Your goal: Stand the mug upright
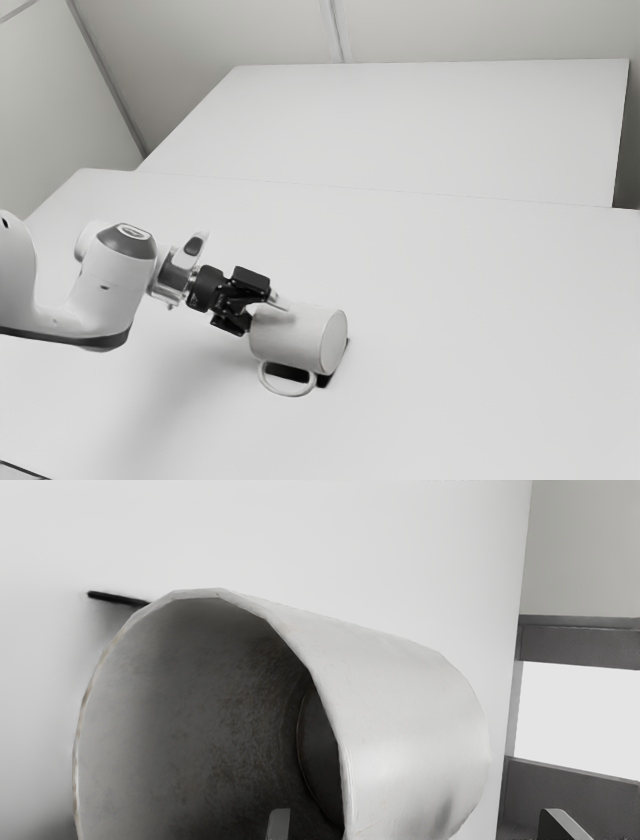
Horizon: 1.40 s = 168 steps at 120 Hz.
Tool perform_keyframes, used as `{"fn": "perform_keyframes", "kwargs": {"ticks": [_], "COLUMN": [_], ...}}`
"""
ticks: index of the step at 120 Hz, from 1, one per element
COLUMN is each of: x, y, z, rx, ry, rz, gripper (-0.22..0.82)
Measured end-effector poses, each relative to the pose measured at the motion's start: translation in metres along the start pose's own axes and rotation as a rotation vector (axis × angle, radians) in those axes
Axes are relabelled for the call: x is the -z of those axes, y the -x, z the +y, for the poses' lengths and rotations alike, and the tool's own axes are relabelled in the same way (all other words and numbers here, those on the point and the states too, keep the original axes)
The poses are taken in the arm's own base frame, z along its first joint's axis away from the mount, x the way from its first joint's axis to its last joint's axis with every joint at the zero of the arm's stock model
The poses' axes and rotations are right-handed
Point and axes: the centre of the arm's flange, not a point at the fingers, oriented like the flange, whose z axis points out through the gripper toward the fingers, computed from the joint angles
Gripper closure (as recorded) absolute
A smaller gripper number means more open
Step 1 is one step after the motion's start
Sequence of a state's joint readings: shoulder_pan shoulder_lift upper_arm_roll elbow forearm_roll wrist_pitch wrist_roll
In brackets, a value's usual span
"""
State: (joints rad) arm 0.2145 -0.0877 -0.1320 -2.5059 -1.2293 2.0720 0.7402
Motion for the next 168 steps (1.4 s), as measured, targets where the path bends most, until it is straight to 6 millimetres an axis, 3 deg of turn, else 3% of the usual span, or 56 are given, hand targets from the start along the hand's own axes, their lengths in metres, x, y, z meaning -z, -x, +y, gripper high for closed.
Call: {"fn": "perform_keyframes", "kwargs": {"ticks": [26, 47, 63, 77, 89, 106, 129, 148, 168], "x": [-0.003, -0.005, 0.002, 0.013, 0.024, 0.045, 0.065, 0.071, 0.045], "y": [0.001, 0.001, 0.001, 0.0, -0.012, -0.034, -0.042, -0.04, -0.031], "z": [0.005, 0.011, 0.027, 0.054, 0.083, 0.138, 0.179, 0.194, 0.183], "rx": [-0.079, -0.149, -0.222, -0.316, -0.419, -0.581, -0.655, -0.65, -0.619], "ry": [0.055, 0.058, 0.056, 0.041, -0.005, -0.147, -0.419, -0.672, -0.834], "rz": [0.015, 0.02, 0.029, 0.033, -0.006, -0.116, -0.276, -0.366, -0.391], "gripper": [0.53, 0.68, 0.73, 0.76, 0.77, 0.78, 0.78, 0.78, 0.79]}}
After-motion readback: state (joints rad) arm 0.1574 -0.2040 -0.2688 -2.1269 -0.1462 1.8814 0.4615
